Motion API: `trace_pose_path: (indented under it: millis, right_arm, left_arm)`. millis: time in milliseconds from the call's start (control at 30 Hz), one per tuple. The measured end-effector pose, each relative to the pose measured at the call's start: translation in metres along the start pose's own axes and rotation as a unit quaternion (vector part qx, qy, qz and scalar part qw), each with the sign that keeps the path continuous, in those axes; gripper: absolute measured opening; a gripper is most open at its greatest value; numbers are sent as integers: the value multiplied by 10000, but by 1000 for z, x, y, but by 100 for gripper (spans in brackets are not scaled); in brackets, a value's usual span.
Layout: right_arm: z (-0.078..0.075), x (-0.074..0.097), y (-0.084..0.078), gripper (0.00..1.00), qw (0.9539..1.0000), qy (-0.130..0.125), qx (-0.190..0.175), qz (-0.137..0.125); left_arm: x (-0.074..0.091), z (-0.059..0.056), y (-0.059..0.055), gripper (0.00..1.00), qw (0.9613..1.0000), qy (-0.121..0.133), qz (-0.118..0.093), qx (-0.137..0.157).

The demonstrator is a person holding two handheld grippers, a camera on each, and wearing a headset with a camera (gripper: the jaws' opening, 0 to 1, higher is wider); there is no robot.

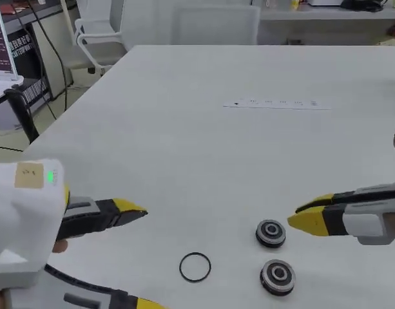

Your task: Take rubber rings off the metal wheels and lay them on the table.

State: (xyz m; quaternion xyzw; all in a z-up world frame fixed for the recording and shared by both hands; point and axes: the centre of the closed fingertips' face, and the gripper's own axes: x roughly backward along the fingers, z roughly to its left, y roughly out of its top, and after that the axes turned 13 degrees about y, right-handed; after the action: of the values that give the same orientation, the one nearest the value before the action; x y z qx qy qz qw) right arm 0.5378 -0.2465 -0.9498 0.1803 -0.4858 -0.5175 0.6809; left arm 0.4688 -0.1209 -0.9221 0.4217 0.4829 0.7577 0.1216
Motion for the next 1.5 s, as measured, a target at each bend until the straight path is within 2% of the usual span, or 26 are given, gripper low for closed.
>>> trace_pose_path:
  millis: [100,167,233,300,433,567,633,667,700,733,800,833,867,933,1067,1133,1233,1333,1433,1500]
  right_arm:
    - [-2,0,-14,19,9998,-17,3,185]
    - [-1,-2,-23,20,9996,3,-32,290]
    - [0,-5,-32,22,9992,45,9,390]
    - [1,-9,-40,24,9987,72,37,497]
    - [6,-16,-51,25,9975,185,160,663]
    - [10,-23,-61,27,9955,332,266,851]
    - [6,-25,-64,27,9951,325,314,880]
    - [5,-26,-65,27,9952,313,312,876]
    - [3,-26,-66,27,9955,290,295,856]
    - [1,-27,-68,27,9956,230,271,867]
    - [-5,-24,-70,27,9947,69,405,937]
    - [-10,-24,-67,27,9958,-60,353,840]
    - [-10,-25,-67,27,9959,-11,355,828]
    - [-12,-26,-67,25,9967,-10,206,780]
    - [-10,-28,-73,24,9958,23,239,882]
    - [-9,-29,-74,23,9951,29,339,925]
    - [-10,-32,-73,23,9945,20,425,961]
    - [-8,-36,-72,23,9936,26,533,999]
    - [-8,-36,-73,22,9911,-6,733,1109]
    - [-8,-37,-74,21,9904,8,782,1137]
  left_arm:
    - [-6,-5,24,75,9991,-147,-169,-358]
    - [-12,-7,40,73,9979,-236,-352,-494]
    - [-19,-8,53,73,9971,-311,-481,-507]
    - [-29,-10,62,71,9963,-395,-501,-579]
    - [-46,-17,76,68,9910,-566,-589,-1059]
    - [-65,-22,87,65,9901,-679,-670,-1034]
    - [-75,-31,95,64,9892,-832,-840,-865]
    - [-79,-39,99,64,9875,-1013,-974,-713]
    - [-82,-45,99,64,9866,-1149,-972,-632]
    - [-87,-48,95,63,9866,-1231,-878,-616]
    - [-97,-50,87,61,9859,-1231,-766,-834]
    - [-102,-50,84,60,9859,-1215,-731,-892]
    - [-106,-50,82,59,9863,-1208,-699,-876]
    - [-116,-51,76,58,9898,-1172,-642,-495]
    - [-125,-49,62,56,9925,-1008,-687,44]
    - [-125,-49,53,51,9930,-1041,-560,65]
    - [-130,-46,41,43,9939,-993,-483,55]
    - [-137,-46,28,37,9949,-979,-221,56]
    - [-140,-50,29,32,9949,-974,-257,110]
    - [-143,-54,25,29,9947,-1000,-193,144]
